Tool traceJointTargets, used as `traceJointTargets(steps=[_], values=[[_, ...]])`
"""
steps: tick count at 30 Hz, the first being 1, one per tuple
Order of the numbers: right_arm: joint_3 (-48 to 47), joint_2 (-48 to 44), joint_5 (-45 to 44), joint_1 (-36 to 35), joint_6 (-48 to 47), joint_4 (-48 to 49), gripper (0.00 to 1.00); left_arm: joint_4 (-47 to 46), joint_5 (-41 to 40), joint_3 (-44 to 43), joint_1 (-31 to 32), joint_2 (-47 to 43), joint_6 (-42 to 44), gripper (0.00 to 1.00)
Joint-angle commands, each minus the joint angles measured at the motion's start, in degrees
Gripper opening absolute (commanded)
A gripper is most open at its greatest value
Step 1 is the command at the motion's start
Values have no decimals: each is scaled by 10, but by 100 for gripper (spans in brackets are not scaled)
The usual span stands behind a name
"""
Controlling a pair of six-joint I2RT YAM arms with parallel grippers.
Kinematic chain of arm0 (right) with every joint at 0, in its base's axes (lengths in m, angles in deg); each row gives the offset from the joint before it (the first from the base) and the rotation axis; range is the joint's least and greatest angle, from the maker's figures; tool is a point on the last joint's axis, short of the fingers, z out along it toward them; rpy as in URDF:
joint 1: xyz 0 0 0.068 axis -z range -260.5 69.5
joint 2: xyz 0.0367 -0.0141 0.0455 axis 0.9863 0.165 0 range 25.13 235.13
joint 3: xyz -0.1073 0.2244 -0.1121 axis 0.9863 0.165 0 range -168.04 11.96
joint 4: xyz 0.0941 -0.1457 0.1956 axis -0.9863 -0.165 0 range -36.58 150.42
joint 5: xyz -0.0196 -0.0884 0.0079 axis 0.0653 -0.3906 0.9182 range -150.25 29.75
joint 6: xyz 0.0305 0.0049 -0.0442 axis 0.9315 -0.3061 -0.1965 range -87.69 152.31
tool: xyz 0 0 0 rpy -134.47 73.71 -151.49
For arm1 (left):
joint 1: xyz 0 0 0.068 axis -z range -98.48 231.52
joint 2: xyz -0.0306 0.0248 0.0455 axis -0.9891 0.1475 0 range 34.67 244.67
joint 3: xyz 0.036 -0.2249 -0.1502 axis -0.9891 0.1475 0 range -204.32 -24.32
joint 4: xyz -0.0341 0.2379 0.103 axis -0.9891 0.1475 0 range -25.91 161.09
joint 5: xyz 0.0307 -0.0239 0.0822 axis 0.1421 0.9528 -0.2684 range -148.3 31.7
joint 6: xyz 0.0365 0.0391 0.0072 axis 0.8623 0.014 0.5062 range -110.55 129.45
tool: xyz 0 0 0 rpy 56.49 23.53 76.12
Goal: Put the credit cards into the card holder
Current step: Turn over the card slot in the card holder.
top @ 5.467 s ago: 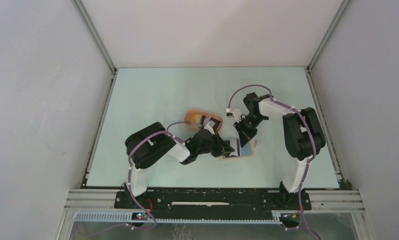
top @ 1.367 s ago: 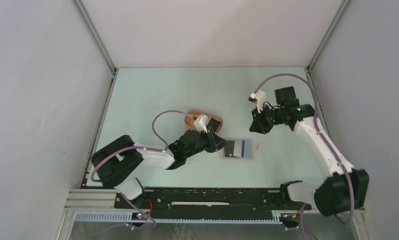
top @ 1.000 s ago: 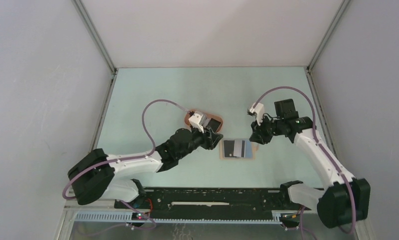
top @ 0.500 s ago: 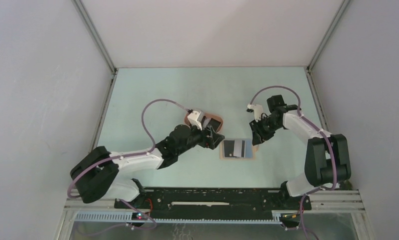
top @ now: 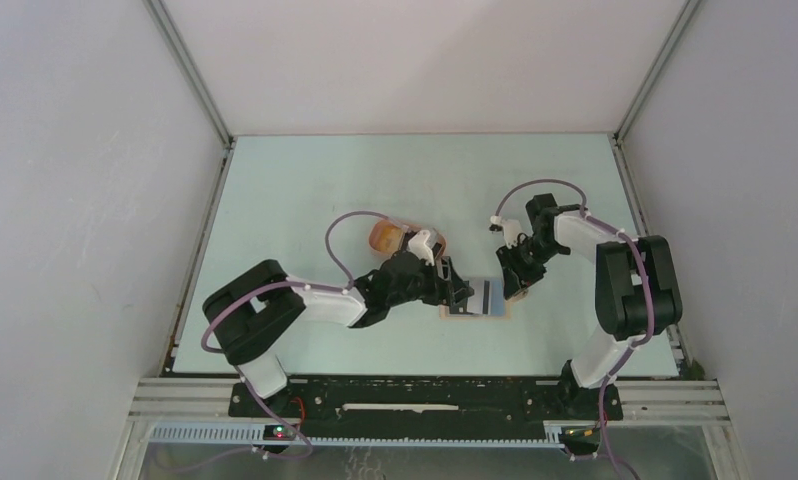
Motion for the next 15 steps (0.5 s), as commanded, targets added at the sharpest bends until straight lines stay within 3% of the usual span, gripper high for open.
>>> traceJointTargets(steps=[1, 15], values=[[-20, 9, -1, 2, 6, -12, 38, -7, 14, -48, 9, 27, -30, 71], [-23, 19, -4, 1, 8, -15, 35, 55, 28, -114, 15, 106, -62, 70]])
